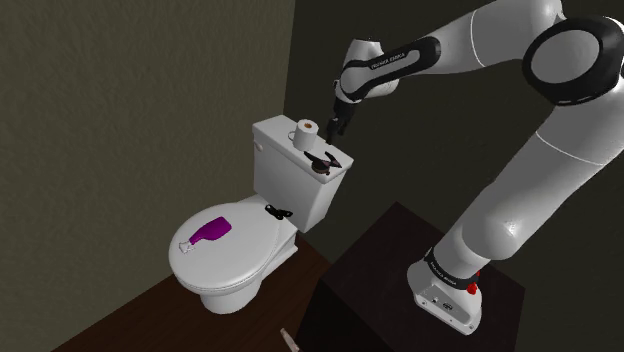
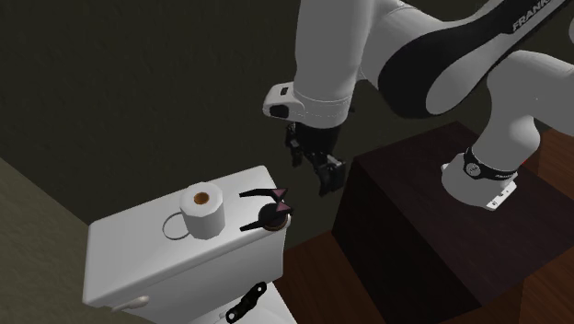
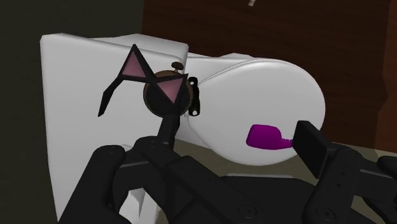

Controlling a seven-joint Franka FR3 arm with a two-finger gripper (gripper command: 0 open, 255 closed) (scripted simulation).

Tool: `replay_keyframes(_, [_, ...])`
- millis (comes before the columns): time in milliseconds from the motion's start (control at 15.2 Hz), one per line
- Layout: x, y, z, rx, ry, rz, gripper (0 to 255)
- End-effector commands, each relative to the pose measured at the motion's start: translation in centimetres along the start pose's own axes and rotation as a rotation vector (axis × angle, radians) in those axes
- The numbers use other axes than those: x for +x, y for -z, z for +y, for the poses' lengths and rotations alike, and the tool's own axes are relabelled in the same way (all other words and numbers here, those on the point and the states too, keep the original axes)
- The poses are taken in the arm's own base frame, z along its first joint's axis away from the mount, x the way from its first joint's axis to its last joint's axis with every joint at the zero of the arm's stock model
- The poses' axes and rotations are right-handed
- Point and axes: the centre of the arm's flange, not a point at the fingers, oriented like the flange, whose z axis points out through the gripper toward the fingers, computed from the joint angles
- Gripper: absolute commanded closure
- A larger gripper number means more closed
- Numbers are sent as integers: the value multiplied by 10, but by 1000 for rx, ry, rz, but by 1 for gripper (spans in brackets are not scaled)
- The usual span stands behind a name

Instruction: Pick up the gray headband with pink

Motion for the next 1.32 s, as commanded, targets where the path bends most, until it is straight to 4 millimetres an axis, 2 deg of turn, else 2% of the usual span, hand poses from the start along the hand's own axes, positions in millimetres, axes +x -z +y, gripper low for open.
replay_keyframes(0, [14,-24,11,1,-3,-6,0])
replay_keyframes(594, [71,-114,61,9,-14,-28,0])
replay_keyframes(1056, [70,-151,62,9,-14,-28,0])
replay_keyframes(1188, [70,-154,62,9,-14,-28,0])
replay_keyframes(1254, [70,-154,62,9,-14,-28,255])
